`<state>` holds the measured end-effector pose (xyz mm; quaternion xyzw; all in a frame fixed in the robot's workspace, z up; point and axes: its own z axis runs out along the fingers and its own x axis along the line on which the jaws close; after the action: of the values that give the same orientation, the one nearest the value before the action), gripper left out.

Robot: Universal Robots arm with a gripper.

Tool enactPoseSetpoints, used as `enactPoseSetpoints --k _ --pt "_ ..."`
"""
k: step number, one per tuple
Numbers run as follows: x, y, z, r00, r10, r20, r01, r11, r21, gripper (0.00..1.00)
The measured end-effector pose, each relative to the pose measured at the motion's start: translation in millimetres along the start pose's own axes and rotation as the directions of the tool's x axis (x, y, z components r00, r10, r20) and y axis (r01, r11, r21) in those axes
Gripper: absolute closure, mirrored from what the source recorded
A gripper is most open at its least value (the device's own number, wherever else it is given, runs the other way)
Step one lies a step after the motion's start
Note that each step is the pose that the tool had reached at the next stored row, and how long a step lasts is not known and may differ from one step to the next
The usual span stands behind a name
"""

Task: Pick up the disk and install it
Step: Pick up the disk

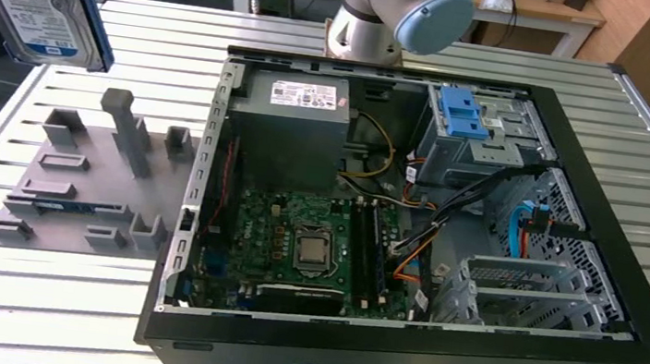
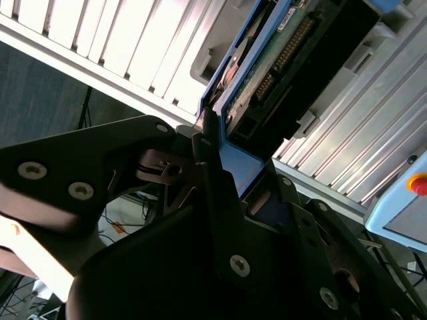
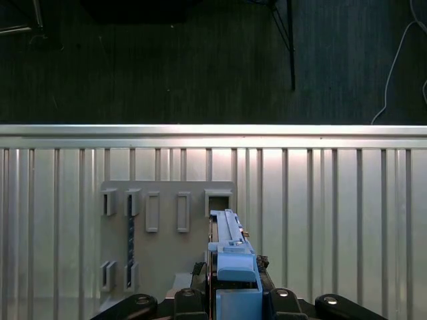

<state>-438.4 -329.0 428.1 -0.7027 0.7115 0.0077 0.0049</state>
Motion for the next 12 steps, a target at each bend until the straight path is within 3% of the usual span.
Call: enactPoseSetpoints --k 12 --pt "0.0 0.0 -2.4 1.0 0.0 -0.0001 0.0 1.0 -0.0003 0.64"
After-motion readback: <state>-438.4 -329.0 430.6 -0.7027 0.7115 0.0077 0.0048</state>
